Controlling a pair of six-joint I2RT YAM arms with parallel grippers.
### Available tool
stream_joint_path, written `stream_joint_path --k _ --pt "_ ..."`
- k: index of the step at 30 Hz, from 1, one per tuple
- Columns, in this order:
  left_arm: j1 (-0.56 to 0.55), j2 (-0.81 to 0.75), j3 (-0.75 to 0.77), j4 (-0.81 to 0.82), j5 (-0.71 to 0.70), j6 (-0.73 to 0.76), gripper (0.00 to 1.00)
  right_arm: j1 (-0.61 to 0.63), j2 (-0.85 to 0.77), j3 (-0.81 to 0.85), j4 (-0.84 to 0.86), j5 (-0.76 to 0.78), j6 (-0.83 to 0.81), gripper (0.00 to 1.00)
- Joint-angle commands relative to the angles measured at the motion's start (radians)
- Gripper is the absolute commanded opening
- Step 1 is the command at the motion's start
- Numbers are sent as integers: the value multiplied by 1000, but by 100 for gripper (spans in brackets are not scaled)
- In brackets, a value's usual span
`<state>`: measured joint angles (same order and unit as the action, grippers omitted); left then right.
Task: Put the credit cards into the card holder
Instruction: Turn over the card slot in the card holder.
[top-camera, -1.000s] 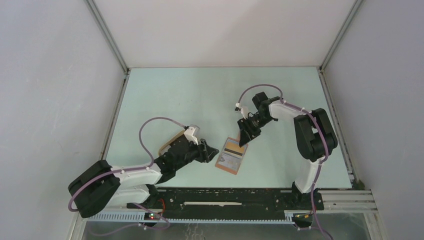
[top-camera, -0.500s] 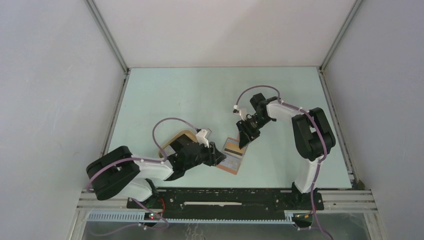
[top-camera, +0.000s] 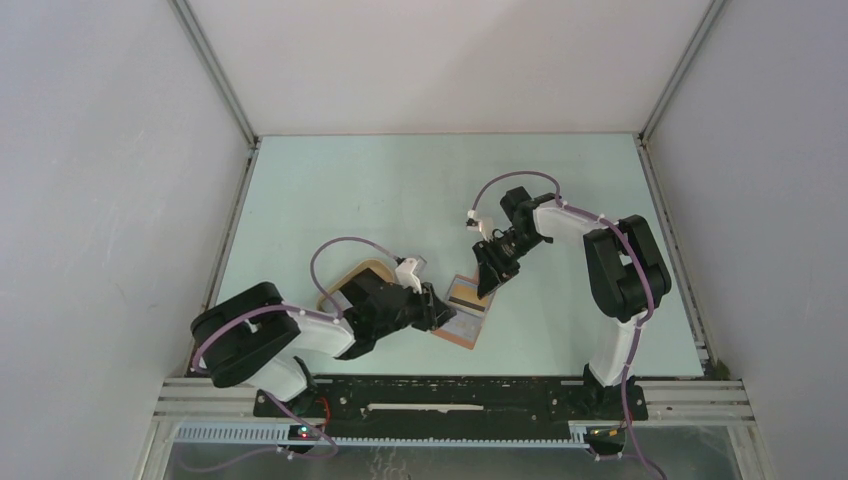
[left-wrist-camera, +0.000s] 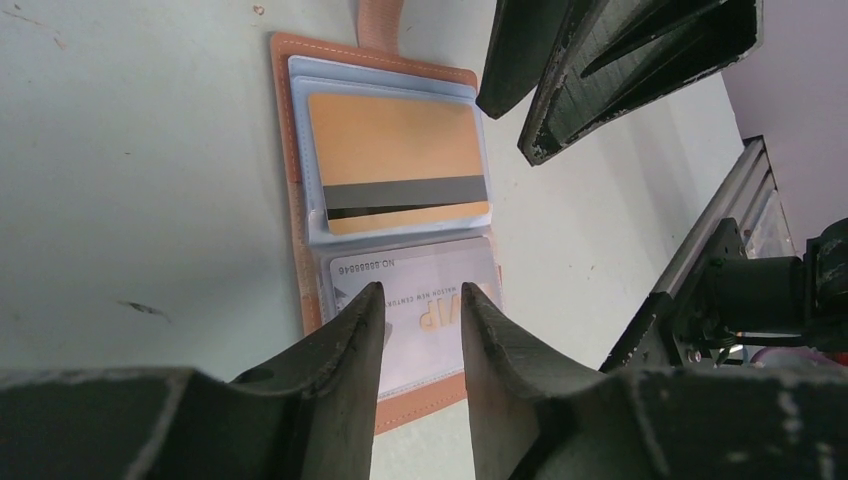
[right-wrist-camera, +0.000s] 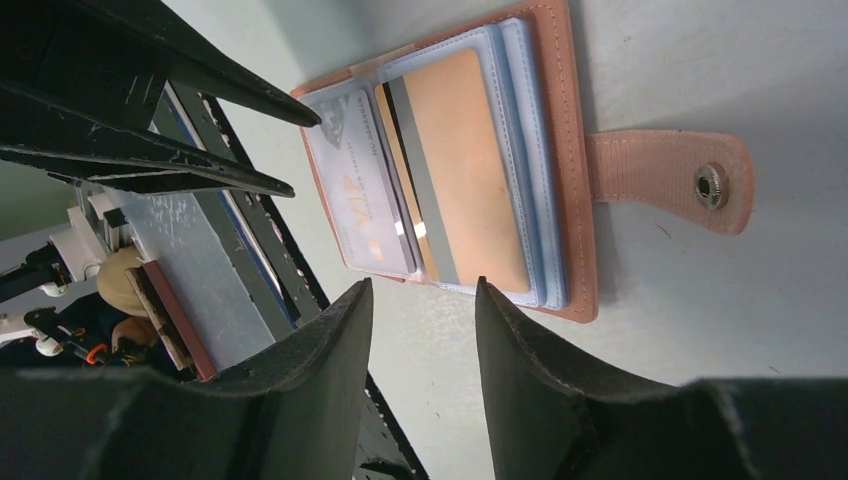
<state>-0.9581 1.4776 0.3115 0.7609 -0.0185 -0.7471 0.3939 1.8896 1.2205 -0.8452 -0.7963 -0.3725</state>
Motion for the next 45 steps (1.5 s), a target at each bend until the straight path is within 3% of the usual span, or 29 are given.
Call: stream_joint_path --k 1,12,29,45 --pt "-4 29 52 59 2 -22 38 -1 -11 30 -9 -33 -7 51" --pt "-4 110 91 59 6 -38 33 -6 6 31 15 -12 17 49" --pt "-4 130 124 -15 -23 -46 31 -12 36 35 45 94 66 47" --pt "-4 143 141 -43 -24 -46 31 -10 48 36 55 101 72 51"
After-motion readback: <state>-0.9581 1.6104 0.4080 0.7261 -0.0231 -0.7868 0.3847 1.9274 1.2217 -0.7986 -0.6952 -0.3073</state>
